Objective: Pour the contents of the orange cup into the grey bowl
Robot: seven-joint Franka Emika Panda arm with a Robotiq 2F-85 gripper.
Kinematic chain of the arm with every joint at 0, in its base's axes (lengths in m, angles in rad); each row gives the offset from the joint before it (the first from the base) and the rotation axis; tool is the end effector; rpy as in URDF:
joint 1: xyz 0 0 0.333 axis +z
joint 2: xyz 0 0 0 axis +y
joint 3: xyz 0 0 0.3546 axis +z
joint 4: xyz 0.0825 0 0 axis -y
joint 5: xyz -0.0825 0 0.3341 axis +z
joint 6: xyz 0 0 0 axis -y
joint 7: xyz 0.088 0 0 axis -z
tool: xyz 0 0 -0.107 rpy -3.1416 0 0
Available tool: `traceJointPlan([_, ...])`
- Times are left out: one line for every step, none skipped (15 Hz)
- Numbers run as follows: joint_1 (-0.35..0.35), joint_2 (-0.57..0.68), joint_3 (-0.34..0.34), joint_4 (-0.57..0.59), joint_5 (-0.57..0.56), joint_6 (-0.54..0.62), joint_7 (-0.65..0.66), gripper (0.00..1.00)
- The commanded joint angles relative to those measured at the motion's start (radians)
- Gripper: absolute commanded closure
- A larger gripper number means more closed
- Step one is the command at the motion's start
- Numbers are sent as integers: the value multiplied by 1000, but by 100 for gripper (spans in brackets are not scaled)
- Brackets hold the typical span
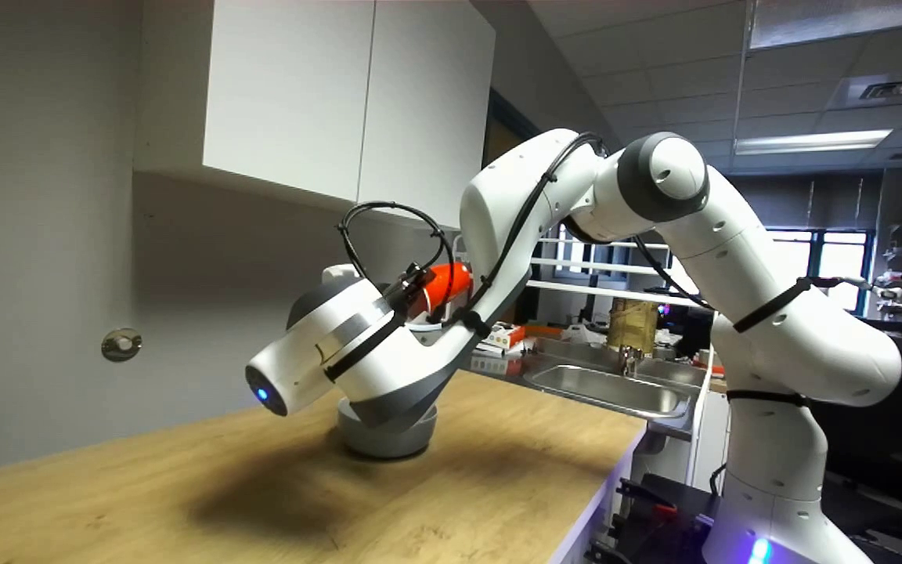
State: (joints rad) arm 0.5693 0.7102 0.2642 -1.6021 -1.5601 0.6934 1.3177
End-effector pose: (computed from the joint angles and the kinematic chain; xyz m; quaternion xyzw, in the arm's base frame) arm 0.5143 0.2951 0.3855 0.5298 -0.1588 0.3100 0.7733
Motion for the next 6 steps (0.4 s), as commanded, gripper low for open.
traceJointPlan([5, 17, -3, 40, -21, -29, -24, 95])
traceJointPlan([5, 19, -3, 41, -23, -31, -24, 95])
traceJointPlan([4, 20, -1, 44, -20, -32, -24, 95])
traceJointPlan([3, 21, 0, 48, -15, -33, -23, 95])
traceJointPlan([2, 22, 2, 52, -9, -35, -22, 95])
traceJointPlan([0, 24, 5, 60, 2, -37, -20, 95])
